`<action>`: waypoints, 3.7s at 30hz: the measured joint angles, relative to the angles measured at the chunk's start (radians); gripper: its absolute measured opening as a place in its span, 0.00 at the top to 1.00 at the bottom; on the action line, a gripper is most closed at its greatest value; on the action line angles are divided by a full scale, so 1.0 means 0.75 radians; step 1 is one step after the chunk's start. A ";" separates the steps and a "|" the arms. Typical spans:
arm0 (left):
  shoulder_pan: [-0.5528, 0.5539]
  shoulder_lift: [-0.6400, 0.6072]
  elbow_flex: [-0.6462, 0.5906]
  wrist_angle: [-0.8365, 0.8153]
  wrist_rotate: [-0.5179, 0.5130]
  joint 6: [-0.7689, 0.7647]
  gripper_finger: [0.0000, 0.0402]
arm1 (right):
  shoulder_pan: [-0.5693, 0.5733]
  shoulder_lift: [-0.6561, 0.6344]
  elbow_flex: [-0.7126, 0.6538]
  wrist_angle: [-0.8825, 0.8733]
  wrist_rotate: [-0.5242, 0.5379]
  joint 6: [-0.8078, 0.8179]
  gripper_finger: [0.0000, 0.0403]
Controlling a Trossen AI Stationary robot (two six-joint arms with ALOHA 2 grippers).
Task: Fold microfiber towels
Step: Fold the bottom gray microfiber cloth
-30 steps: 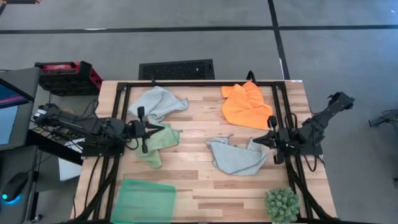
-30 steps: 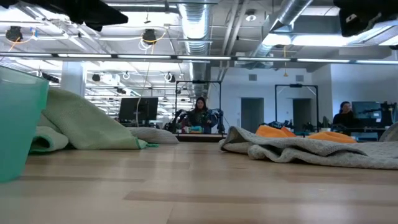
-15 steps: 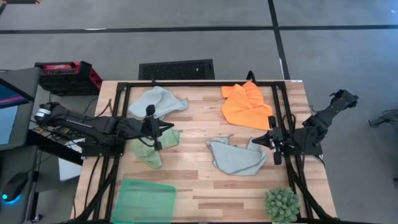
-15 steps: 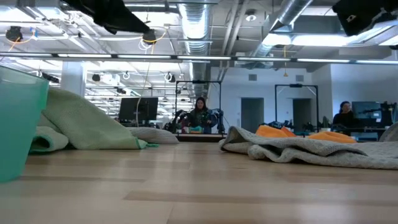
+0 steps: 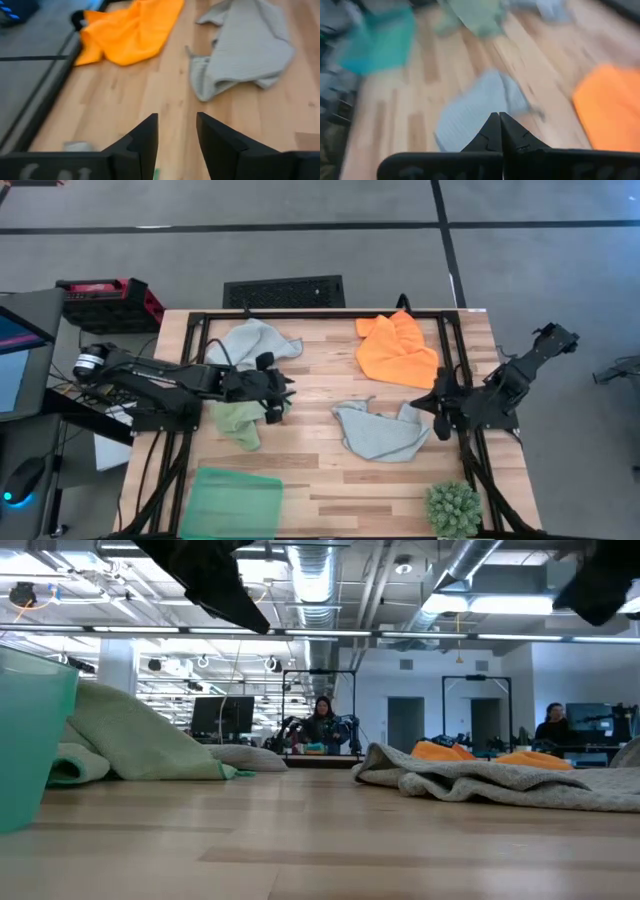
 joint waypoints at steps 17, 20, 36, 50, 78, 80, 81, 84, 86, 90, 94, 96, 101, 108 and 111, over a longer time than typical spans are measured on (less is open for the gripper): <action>0.017 0.027 0.023 0.000 0.066 0.016 0.68 | -0.418 0.387 0.020 -0.105 -0.442 0.268 0.82; 0.017 0.027 0.023 0.000 0.066 0.052 0.68 | -0.527 0.442 0.020 -0.104 -0.512 0.269 0.76; 0.017 0.027 0.023 0.006 0.065 0.087 0.68 | -0.934 0.860 0.020 -0.022 -0.793 0.115 0.61; 0.017 0.026 0.023 0.005 0.065 0.086 0.68 | -1.050 1.113 0.020 0.036 -0.868 -0.026 0.66; 0.016 0.026 0.023 -0.005 0.065 0.077 0.68 | -1.108 1.084 0.014 -0.006 -0.816 -0.013 0.67; 0.017 0.026 0.023 -0.005 0.065 0.064 0.68 | -1.116 1.084 0.012 -0.006 -0.816 -0.012 0.67; 0.017 0.026 0.023 -0.006 0.065 0.062 0.68 | -1.117 1.084 0.012 0.005 -0.816 -0.013 0.67; 0.016 0.026 0.023 -0.011 0.065 0.062 0.68 | -1.117 1.084 0.012 0.028 -0.821 -0.014 0.67; 0.016 0.026 0.023 -0.019 0.065 0.062 0.68 | -1.116 1.084 0.012 0.030 -0.821 -0.014 0.67; 0.017 0.026 0.023 -0.025 0.065 0.061 0.68 | -1.116 1.084 0.012 0.029 -0.821 -0.014 0.67; 0.017 0.026 0.023 -0.027 0.065 0.061 0.68 | -1.116 1.091 0.013 0.029 -0.822 -0.014 0.67; 0.016 0.026 0.023 -0.027 0.065 0.061 0.68 | -1.116 1.117 0.015 0.030 -0.823 -0.015 0.67; 0.016 0.026 0.022 -0.031 0.065 0.061 0.68 | -1.115 1.199 0.027 0.025 -0.829 -0.054 0.67; 0.016 0.026 0.022 -0.054 0.065 0.061 0.68 | -1.107 1.178 0.035 0.031 -0.802 -0.085 0.77; 0.016 0.026 0.022 -0.062 0.065 0.061 0.68 | -1.084 1.135 0.037 0.051 -0.689 -0.089 0.90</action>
